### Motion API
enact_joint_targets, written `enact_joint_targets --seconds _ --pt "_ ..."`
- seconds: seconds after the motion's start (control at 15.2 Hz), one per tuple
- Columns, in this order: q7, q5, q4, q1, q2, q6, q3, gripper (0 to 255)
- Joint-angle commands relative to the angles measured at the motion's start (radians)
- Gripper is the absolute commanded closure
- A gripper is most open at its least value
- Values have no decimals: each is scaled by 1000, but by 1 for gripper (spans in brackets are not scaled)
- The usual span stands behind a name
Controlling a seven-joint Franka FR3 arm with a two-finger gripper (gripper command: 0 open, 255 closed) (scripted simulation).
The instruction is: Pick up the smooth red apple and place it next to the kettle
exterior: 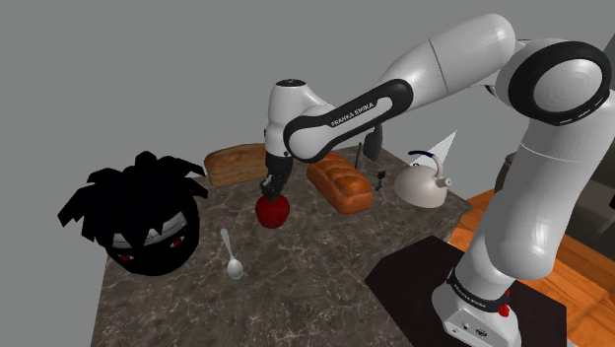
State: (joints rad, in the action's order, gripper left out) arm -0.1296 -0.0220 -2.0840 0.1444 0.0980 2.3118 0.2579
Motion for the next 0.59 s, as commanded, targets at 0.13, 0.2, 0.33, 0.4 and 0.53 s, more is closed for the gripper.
enact_joint_targets --seconds 0.13,0.2,0.33,0.4,0.53 --pt "0 0 0 0 0 0 0 255" --pt "0 0 0 0 0 0 0 255" --pt "0 0 0 0 0 0 0 255" --pt "0 0 0 0 0 0 0 255" --pt "2 2 6 0 -6 -12 0 255"
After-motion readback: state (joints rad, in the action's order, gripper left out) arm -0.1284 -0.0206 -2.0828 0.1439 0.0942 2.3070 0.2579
